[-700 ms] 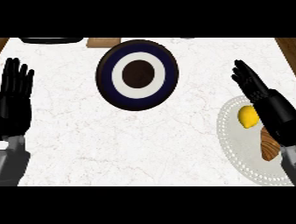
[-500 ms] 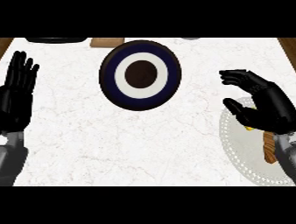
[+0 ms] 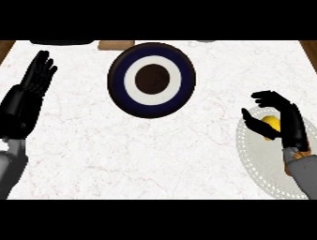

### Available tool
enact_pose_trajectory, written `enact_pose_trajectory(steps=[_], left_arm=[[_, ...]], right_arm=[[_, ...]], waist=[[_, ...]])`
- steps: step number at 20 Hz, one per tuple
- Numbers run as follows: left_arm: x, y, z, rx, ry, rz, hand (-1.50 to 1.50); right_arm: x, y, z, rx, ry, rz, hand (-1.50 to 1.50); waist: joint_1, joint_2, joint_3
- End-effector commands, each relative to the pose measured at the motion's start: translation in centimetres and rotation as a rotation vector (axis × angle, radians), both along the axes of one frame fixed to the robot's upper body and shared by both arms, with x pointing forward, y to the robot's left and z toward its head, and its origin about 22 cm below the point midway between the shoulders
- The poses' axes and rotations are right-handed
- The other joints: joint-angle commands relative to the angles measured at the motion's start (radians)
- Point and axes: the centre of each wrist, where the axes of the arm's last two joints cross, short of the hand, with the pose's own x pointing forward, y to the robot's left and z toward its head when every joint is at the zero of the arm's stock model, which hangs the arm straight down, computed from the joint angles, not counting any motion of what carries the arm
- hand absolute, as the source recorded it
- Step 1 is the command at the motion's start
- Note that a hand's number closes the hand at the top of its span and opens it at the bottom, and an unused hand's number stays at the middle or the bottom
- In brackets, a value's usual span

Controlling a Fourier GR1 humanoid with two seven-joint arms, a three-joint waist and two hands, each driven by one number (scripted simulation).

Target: Pick the croissant from the placemat and place it in the plate

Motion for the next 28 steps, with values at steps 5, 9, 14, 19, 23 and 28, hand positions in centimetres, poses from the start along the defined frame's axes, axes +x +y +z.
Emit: enact_pose_trajectory(steps=[5, 9, 14, 19, 23, 28], left_arm=[[0.3, 0.6, 1.2, 0.034, 0.032, -0.024, 0.0], [-1.8, -0.2, 1.7, 0.039, 0.028, -0.011, 0.0], [-1.6, -0.4, -0.4, 0.029, 0.045, -0.009, 0.0], [-1.4, 0.1, 0.9, 0.039, 0.052, -0.015, 0.0], [-0.7, -0.2, 2.4, 0.031, 0.019, -0.006, 0.0], [-1.3, 0.5, 0.1, 0.035, 0.035, -0.023, 0.0]], right_arm=[[-0.3, 1.7, -3.4, 0.108, -0.31, -0.188, -1.5], [-2.4, 1.3, -1.9, -0.024, -0.336, -0.203, -1.5], [-2.0, -3.0, 1.4, -0.209, -0.053, -0.252, -1.5], [-1.9, -5.8, 3.5, -0.343, 0.32, -0.294, -1.5], [-1.2, -4.2, 6.5, -0.403, 0.557, -0.249, -1.5], [-0.2, -2.9, 10.1, -0.396, 0.786, -0.192, -1.5]], waist=[[-0.008, -0.009, 0.001], [-0.011, -0.015, -0.001], [-0.021, -0.018, -0.007], [-0.013, -0.019, -0.01], [-0.011, -0.02, -0.007], [-0.008, -0.013, -0.003]])
